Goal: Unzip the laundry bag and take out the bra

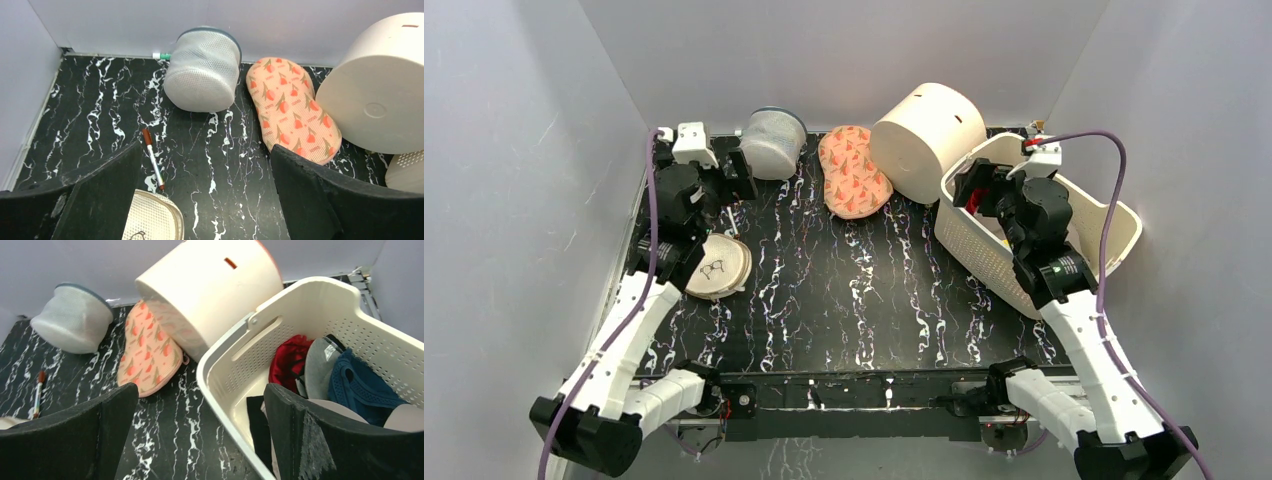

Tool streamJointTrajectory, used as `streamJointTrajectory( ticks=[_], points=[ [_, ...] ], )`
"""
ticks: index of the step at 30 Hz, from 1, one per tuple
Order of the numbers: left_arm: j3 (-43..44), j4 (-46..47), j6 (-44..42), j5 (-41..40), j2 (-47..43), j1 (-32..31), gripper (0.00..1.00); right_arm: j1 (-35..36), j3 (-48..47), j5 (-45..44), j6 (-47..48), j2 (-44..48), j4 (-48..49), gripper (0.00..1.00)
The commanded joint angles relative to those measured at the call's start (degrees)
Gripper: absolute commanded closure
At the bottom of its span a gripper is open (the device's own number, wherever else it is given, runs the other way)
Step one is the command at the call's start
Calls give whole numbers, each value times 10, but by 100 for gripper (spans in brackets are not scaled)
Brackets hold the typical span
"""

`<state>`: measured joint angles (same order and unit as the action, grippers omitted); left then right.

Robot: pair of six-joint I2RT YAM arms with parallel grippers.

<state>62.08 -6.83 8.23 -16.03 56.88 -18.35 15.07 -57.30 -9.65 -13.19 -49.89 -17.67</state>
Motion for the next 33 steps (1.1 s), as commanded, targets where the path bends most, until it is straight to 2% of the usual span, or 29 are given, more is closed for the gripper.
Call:
streamJointTrajectory(
  ticks=[1, 14, 18, 26, 29, 33],
  points=[
    [-16, 54, 14, 48, 22, 21, 2, -33, 8, -1, -9, -3, 89, 2],
    [-50, 122, 29, 135, 71, 20, 2, -73, 8, 14, -23, -16, 157, 2],
    [-51, 130, 24, 152, 84, 10, 2, -75, 3, 18, -65, -25, 163, 2],
    [-33, 116, 22, 165, 124, -5, 2, -78, -4, 157, -142, -56, 167, 2],
    [-25, 105, 24, 167, 142, -14, 2, -80, 14, 170, -205, -56, 169, 2],
    [-7, 84, 30, 180, 174, -28, 1, -83, 52, 252, -191, -40, 230, 2]
  ],
)
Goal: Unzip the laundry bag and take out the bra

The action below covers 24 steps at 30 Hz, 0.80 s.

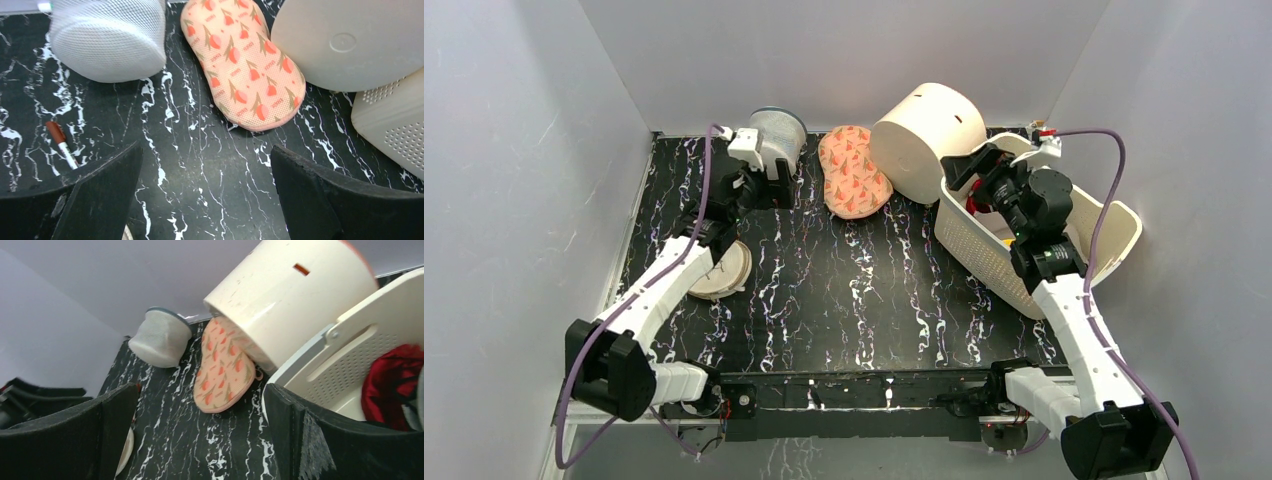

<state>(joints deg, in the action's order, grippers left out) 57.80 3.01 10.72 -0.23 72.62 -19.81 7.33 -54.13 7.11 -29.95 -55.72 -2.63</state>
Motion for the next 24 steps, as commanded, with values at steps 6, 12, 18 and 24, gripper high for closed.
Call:
streamJointTrajectory(
  ticks=[6, 12, 18, 24],
  points=[
    [84, -67, 22, 52, 100, -18, 2, -5, -2, 138, 17, -1, 47, 2],
    [136, -121, 40, 93, 182, -18, 2, -5, -7, 194, 24, -19, 40, 2],
    [151, -118, 53, 139, 230, -18, 2, -5, -6, 217, 24, -33, 30, 2],
    [188, -106, 92, 190, 304, -17, 2, -5, -9, 246, 19, -53, 32, 2]
  ],
)
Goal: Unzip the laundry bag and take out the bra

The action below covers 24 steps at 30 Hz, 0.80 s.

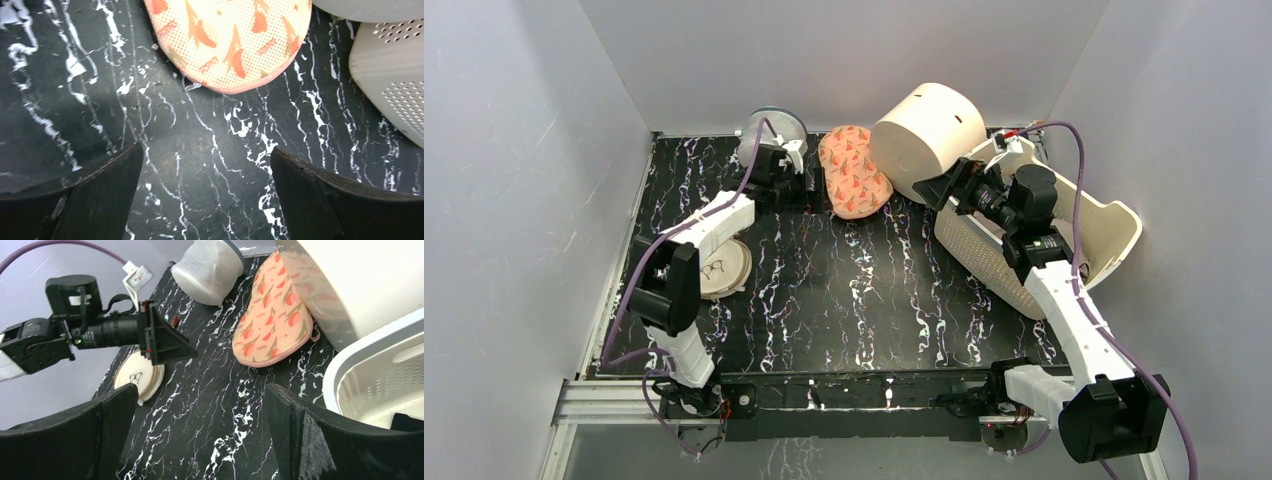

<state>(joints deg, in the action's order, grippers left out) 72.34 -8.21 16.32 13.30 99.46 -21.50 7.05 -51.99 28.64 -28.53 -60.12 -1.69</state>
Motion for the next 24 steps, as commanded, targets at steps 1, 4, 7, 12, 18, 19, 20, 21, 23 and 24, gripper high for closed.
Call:
streamJointTrajectory(
  ticks=[1, 4, 7, 12, 18, 19, 20, 21, 23, 24],
  points=[
    [51, 13, 51, 64, 47, -1, 2, -2, -33, 32, 5, -12, 21, 2],
    [82, 37, 88, 78, 107, -1, 2, -1, -37, 36, 3, -14, 17, 2],
    [139, 12, 102, 48, 169, 0, 2, -1, -37, 33, 0, -7, 16, 2],
    [221, -18, 103, 29, 249, 0, 13, -1, -37, 32, 2, 4, 3, 2],
    [221, -15, 99, 11, 268, 1, 45, 0, -35, 36, 9, 6, -9, 2],
    [222, -17, 98, 14, 270, 1, 52, 0, -33, 36, 10, 6, -9, 2],
    [222, -19, 99, 17, 272, 1, 58, 1, -31, 36, 11, 4, -8, 2],
    [221, -19, 99, 27, 273, 1, 65, 3, -30, 36, 13, 2, -7, 2],
    [215, -18, 102, 41, 268, 1, 77, 10, -28, 37, 17, -7, -8, 2],
    [205, -12, 105, 46, 260, 1, 82, 17, -27, 36, 20, -13, -9, 2]
  ],
)
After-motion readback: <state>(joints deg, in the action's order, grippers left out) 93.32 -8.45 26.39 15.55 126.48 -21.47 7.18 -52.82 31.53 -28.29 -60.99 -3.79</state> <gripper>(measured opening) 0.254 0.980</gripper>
